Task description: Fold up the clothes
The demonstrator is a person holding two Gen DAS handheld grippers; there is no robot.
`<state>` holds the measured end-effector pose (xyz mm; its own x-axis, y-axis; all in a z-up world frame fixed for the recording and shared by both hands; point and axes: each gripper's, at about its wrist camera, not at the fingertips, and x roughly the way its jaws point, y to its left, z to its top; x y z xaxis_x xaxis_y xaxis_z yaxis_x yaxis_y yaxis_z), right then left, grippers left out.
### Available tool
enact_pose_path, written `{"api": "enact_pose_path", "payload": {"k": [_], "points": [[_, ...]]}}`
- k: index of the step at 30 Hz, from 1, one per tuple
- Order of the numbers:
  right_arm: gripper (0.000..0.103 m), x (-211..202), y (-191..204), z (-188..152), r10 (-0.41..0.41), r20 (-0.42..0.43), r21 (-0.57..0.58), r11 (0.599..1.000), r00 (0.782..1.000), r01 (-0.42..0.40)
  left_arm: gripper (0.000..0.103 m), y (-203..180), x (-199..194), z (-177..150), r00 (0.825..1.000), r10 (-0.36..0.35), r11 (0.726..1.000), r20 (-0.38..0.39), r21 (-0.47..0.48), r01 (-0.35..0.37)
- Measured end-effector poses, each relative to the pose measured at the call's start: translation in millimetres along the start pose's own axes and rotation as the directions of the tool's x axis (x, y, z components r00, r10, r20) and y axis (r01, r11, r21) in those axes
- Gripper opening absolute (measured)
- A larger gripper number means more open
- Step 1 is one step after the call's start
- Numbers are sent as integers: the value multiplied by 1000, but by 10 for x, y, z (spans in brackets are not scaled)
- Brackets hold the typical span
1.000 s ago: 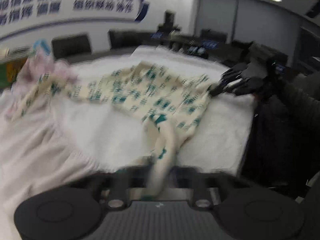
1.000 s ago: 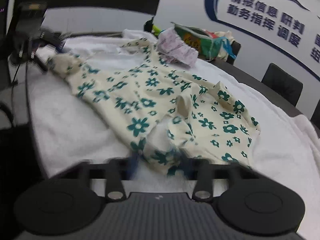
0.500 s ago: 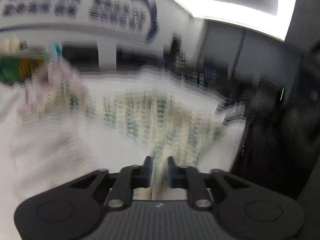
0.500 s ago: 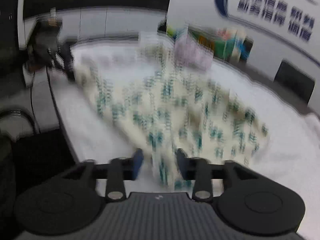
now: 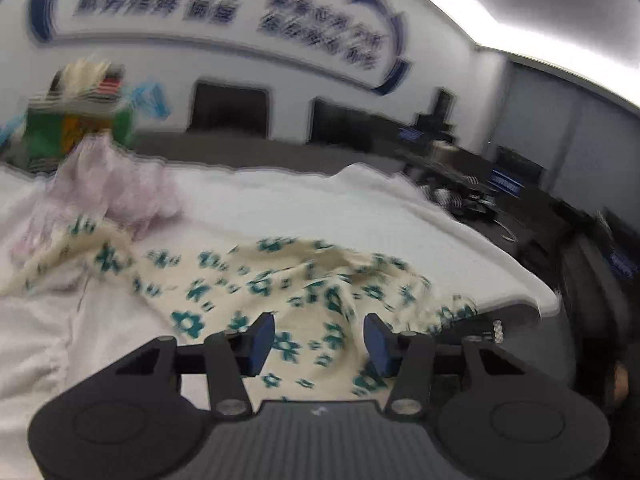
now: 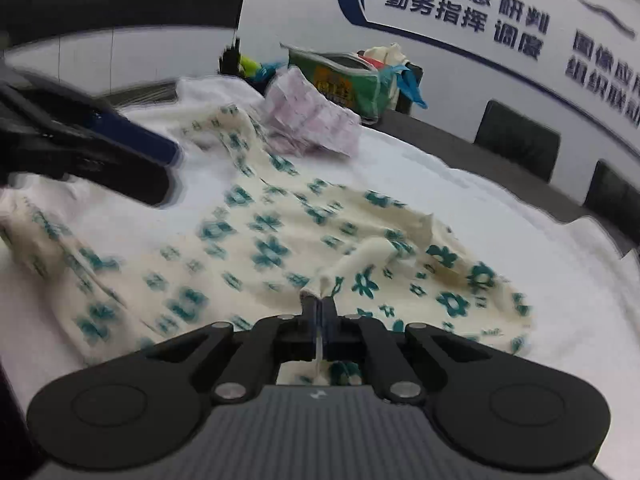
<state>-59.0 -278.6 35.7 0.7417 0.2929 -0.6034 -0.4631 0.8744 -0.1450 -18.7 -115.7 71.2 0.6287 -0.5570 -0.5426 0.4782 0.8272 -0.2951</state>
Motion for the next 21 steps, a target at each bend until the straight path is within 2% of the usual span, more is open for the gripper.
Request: {"api": "enact_pose_path", "payload": {"k": [2,3,4,5,6,7,9,10,12,13,14,15,16,17,18,19,21], "points": [[10,135,111,-42,2,-50,-40,999,999,-4,48,76,195,59,998,-3,998,-60,-56,0],[19,155,154,-70,-6,-61,-71,998,998,1,49,93,273,59,996,-9,997,-86,-79,2],[34,105,166,-93,-15,-48,-95,995,999,10,50,93,365,53,994,-14,995,-108,-95,4],[43,4,134,-119,-12,-30,-94,996,999,9,52,76,472,41,992,-19,994,-127,-105,6],[51,-162,23,-158,-1,-2,-44,999,1000,1,56,41,570,27,989,-22,995,-143,-104,7],[53,-331,-118,-204,0,33,28,1000,999,-1,56,-14,663,14,988,-22,996,-153,-93,7],[53,-641,-398,-313,-29,94,172,985,995,13,57,-117,860,-11,986,-7,998,-169,-68,-5],[53,-745,-540,-395,-86,106,245,968,991,58,56,-156,951,-32,984,5,998,-177,-65,-16],[52,-812,-817,-562,-162,81,383,916,984,119,52,-228,1095,-64,983,30,998,-180,-52,-40],[52,-773,-919,-629,-178,56,430,892,982,138,33,-234,1105,-65,984,40,997,-171,-52,-50],[52,-723,-998,-685,-195,37,463,873,980,156,22,-217,1114,-63,984,44,996,-173,-66,-56],[52,-668,-1058,-731,-206,26,485,858,978,168,5,-185,1113,-62,984,33,995,-177,-91,-49],[50,-609,-1095,-766,-212,24,495,851,977,172,6,-142,1099,-68,984,17,992,-177,-119,-39],[43,-533,-1139,-792,-218,13,514,839,976,180,5,-104,1084,-81,985,12,989,-172,-140,-37],[12,-457,-1172,-806,-214,-2,534,826,977,182,5,-66,1068,-94,986,8,986,-167,-161,-35],[3,-426,-1156,-814,-206,-16,531,827,978,183,5,-48,1056,-109,987,7,985,-163,-171,-35],[3,-458,-1070,-837,-214,-52,499,840,975,212,6,-50,1040,-145,988,10,984,-154,-172,-36]]}}
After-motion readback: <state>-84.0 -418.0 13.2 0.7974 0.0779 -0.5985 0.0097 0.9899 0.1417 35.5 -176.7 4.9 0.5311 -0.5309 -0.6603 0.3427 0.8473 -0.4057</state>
